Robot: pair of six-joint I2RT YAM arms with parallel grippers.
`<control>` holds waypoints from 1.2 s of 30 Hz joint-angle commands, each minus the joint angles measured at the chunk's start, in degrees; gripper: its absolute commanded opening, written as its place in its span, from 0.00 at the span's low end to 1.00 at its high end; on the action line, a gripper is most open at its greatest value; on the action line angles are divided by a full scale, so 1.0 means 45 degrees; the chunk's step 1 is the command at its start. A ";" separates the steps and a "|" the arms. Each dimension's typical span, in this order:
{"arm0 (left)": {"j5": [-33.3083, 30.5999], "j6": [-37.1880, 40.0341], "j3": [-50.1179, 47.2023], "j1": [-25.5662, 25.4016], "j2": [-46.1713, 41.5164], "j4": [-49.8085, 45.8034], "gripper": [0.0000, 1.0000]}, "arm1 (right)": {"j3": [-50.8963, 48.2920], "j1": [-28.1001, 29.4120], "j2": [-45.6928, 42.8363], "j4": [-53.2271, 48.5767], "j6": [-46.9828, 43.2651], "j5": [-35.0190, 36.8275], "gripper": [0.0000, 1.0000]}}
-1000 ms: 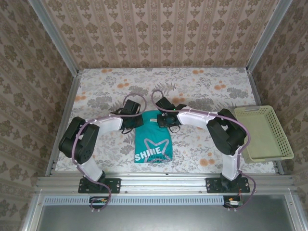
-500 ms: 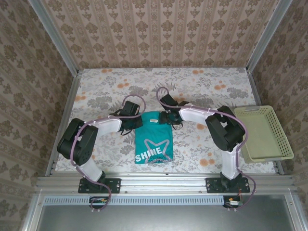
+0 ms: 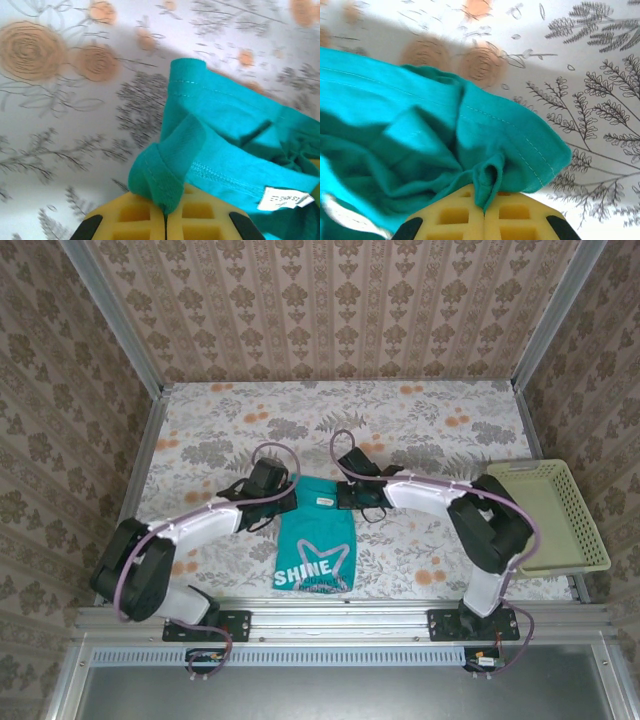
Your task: Fold the inside-out t-shirt
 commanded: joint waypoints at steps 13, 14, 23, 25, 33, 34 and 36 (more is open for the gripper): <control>0.0894 0.1803 0.5353 0.3237 -0.0421 -0.0226 0.00 | 0.6683 -0.2104 -0.0300 -0.0635 -0.1994 -0.0388 0.00; 0.1054 0.1809 0.5196 0.3231 -0.0618 -0.0173 0.00 | 0.6816 -0.2110 -0.0384 -0.0605 -0.2140 -0.0475 0.00; 0.1104 0.0397 -0.0829 0.1183 -0.3636 0.1595 0.00 | 0.0034 -0.1176 -0.2667 0.2347 -0.1065 -0.0909 0.00; 0.0848 -0.0100 -0.1999 0.0469 -0.4365 0.1497 0.00 | -0.1598 -0.0795 -0.3316 0.2828 -0.0555 -0.0599 0.00; -0.0520 -0.0809 -0.2567 -0.0631 -0.5434 -0.0039 0.00 | -0.2589 0.0310 -0.4115 0.1699 0.0022 0.0455 0.00; -0.0633 -0.0694 -0.2215 -0.0540 -0.5210 -0.0198 0.00 | -0.2245 0.0292 -0.3941 0.1428 -0.0011 0.0744 0.00; -0.1179 -0.0669 -0.1456 -0.0419 -0.4578 -0.0906 0.00 | -0.1534 0.0270 -0.3499 0.0897 -0.0191 0.0999 0.00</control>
